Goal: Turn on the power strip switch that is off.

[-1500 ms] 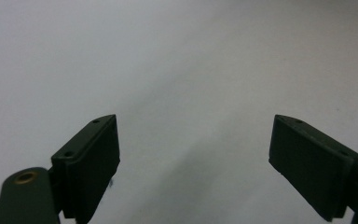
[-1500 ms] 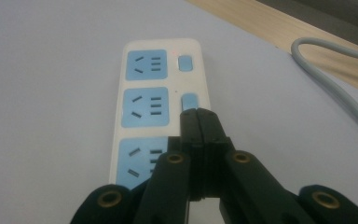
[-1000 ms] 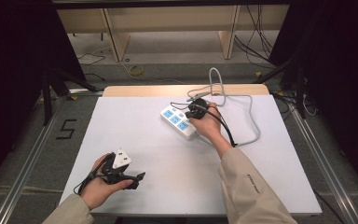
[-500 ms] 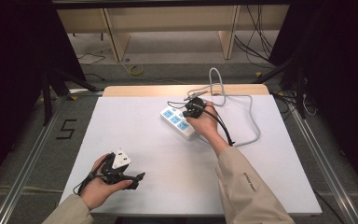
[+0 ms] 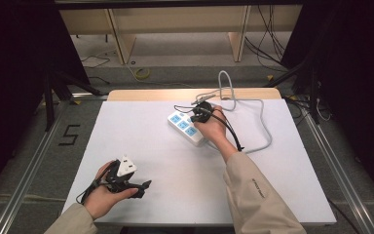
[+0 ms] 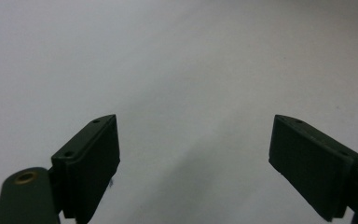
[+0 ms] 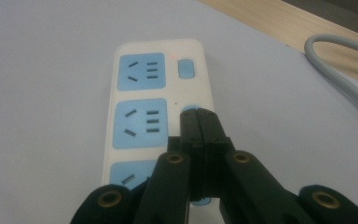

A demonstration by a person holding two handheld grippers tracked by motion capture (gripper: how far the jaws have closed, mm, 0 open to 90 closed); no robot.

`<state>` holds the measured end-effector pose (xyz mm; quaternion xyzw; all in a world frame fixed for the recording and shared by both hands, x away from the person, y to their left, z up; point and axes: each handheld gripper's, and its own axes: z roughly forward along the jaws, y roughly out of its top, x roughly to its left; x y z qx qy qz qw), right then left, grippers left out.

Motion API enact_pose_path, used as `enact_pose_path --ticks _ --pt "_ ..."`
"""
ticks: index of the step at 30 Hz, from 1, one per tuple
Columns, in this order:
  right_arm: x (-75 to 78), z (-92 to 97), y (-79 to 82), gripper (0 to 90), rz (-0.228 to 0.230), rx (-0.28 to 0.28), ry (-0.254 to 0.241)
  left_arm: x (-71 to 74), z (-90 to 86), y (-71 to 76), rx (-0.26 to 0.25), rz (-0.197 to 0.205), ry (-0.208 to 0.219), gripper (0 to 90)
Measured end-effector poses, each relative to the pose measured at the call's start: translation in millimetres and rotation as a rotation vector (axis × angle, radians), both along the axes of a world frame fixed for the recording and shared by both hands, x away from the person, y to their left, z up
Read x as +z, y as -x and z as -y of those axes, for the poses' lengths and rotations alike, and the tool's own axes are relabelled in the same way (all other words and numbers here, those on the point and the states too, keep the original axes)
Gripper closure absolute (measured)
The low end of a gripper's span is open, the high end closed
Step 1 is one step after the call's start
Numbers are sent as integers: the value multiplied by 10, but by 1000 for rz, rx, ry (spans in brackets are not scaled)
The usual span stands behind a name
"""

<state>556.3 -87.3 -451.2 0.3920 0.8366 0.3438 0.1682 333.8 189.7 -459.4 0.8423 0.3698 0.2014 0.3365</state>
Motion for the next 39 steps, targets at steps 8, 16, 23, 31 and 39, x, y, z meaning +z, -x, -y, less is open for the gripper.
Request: enact_pose_path --ticks 8,16,23,31,39 --pt "16 -45 -37 900 3 2 0 -1 -3 2 1 0 1 161" --pt "26 -82 -83 900 6 3 10 -2 -7 4 4 3 3 161" --pt "8 -83 -108 900 2 -2 11 -2 -8 5 4 3 3 160" --pt "13 -93 -136 900 1 -4 16 -2 -7 4 5 2 3 160" --pt "22 -135 -154 900 -4 -5 17 -1 -9 5 3 2 3 160"
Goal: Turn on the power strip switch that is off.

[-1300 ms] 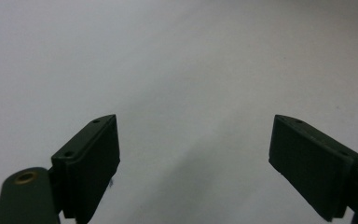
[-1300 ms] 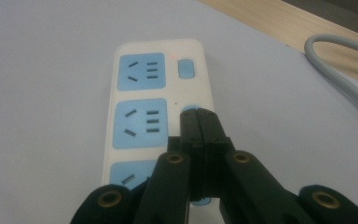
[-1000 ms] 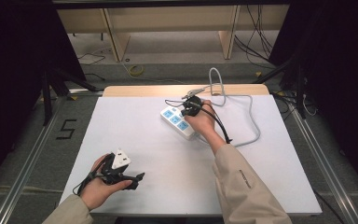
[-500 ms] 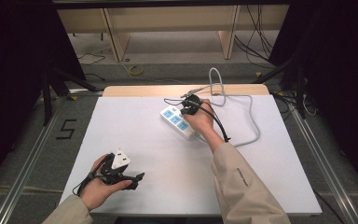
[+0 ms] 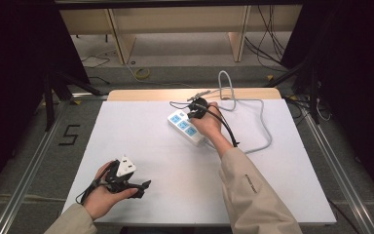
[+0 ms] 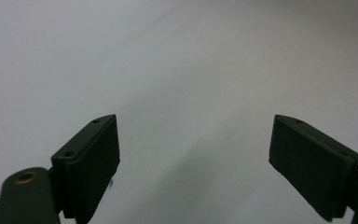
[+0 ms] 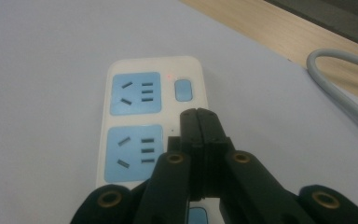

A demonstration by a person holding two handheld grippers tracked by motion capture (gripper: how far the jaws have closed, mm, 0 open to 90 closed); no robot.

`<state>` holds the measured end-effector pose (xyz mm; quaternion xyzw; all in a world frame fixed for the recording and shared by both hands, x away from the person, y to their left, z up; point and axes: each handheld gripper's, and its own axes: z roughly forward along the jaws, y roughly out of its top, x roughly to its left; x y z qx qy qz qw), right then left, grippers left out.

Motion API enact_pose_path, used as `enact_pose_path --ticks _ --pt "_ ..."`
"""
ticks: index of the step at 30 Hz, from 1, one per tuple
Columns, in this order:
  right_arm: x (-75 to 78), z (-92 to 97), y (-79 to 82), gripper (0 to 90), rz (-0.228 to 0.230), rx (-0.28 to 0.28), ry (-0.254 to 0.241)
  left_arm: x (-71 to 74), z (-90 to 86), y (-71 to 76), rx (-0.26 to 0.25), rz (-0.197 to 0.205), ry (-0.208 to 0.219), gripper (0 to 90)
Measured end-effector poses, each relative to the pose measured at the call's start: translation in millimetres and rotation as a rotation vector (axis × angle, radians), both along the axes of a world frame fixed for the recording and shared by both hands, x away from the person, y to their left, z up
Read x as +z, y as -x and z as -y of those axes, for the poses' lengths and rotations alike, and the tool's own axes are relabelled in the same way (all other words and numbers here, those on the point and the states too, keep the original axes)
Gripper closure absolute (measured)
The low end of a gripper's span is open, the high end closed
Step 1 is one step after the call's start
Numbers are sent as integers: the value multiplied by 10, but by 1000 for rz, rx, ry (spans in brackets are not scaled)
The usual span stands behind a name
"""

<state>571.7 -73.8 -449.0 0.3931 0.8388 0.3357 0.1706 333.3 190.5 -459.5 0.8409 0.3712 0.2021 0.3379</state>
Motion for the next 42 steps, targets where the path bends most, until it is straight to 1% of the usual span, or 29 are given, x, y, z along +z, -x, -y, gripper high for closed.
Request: enact_pose_path --ticks 5,6,9,14,16,17,25,42 --pt "1 -13 -17 900 2 10 8 1 0 -1 1 0 0 160" --pt "-2 -19 -19 900 1 2 2 2 -1 -2 2 0 0 160" --pt "-16 -14 -37 900 -2 7 14 1 -1 -1 2 0 0 160" --pt "-23 -16 -50 900 -7 -1 9 0 1 -2 1 0 0 160" --pt "-23 -11 -60 900 -9 4 16 0 1 -2 0 0 0 160" --pt "-25 -16 -61 900 -11 -1 10 0 1 -2 0 0 0 160" --pt "-49 -20 -76 900 -22 5 27 0 1 -1 -1 0 1 160" --pt "-46 -48 -74 900 -20 10 40 1 1 -2 -1 0 2 160"
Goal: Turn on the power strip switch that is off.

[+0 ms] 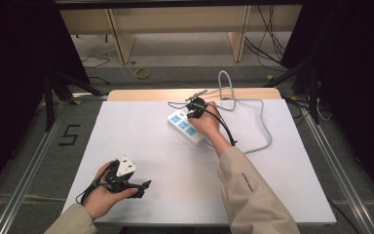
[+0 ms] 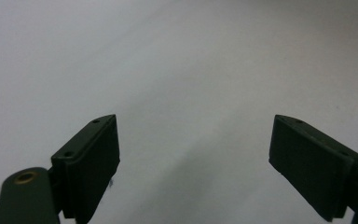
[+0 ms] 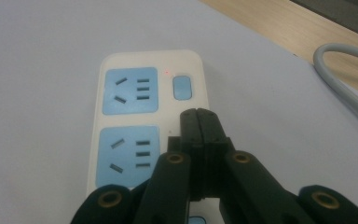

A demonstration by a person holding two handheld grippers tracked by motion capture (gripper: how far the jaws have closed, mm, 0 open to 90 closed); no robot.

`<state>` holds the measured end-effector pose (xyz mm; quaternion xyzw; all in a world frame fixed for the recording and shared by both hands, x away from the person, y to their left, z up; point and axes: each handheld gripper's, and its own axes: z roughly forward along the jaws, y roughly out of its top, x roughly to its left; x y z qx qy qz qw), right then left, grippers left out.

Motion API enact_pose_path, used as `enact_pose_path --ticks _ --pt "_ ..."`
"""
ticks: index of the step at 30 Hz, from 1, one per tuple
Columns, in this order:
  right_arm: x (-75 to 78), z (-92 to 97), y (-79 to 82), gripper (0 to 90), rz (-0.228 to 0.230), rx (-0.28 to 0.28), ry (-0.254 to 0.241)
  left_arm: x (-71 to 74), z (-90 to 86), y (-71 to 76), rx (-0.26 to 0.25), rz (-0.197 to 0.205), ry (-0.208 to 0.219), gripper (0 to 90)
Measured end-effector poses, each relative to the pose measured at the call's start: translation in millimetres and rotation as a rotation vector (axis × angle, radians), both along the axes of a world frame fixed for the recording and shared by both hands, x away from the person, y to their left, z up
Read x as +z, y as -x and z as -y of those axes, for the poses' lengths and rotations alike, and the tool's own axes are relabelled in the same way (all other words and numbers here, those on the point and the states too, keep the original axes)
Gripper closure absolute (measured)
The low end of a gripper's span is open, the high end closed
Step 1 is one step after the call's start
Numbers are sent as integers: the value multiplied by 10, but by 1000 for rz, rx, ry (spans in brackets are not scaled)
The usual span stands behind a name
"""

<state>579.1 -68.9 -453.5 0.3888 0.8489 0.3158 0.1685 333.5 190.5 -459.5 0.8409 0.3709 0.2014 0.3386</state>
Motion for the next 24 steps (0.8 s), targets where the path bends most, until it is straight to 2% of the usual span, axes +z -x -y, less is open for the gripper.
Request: enact_pose_path --ticks 24 --pt "-16 -53 30 900 13 -4 35 -4 3 -2 -2 -3 1 160"
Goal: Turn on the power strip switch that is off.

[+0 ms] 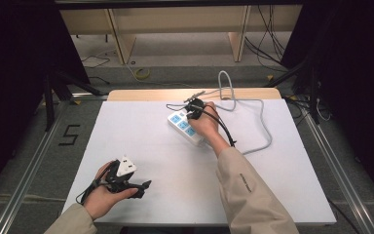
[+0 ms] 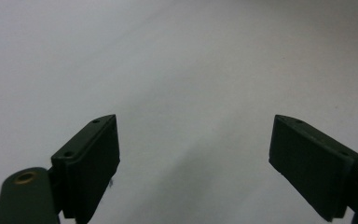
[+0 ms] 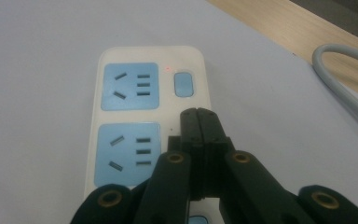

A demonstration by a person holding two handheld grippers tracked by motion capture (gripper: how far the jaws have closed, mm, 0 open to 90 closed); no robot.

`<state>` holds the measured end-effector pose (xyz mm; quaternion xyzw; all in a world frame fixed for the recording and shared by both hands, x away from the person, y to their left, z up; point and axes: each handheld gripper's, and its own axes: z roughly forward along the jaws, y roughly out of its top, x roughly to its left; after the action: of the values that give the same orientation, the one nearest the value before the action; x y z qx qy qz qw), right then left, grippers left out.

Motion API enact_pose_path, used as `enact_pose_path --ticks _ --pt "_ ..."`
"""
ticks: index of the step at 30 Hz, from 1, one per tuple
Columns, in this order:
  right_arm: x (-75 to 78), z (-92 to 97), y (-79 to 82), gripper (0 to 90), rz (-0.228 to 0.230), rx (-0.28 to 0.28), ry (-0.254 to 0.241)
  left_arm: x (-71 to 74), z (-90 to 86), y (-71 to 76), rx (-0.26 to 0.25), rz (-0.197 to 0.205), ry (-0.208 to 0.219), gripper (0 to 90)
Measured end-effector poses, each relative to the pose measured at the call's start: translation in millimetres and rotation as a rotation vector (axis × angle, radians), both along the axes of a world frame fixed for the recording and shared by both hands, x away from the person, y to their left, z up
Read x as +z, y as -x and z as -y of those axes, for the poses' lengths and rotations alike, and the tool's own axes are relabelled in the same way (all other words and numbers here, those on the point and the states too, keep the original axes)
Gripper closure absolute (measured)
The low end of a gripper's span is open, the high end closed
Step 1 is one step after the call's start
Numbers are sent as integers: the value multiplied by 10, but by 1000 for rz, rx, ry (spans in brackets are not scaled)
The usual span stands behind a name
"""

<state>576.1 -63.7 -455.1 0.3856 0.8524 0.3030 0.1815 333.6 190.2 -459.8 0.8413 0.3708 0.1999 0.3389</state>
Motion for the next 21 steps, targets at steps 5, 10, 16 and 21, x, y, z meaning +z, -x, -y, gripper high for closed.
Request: enact_pose_path --ticks 5,10,16,21 --pt "-3 -4 3 900 2 -2 3 0 4 1 -1 -2 0 160" --pt "-5 -11 2 900 4 2 13 -3 5 -2 0 -4 0 160" --pt "-1 -28 3 900 5 5 31 -2 7 -3 -3 -3 -2 160" --pt "-3 -34 4 900 8 7 37 -1 11 -3 -5 -4 -3 160"
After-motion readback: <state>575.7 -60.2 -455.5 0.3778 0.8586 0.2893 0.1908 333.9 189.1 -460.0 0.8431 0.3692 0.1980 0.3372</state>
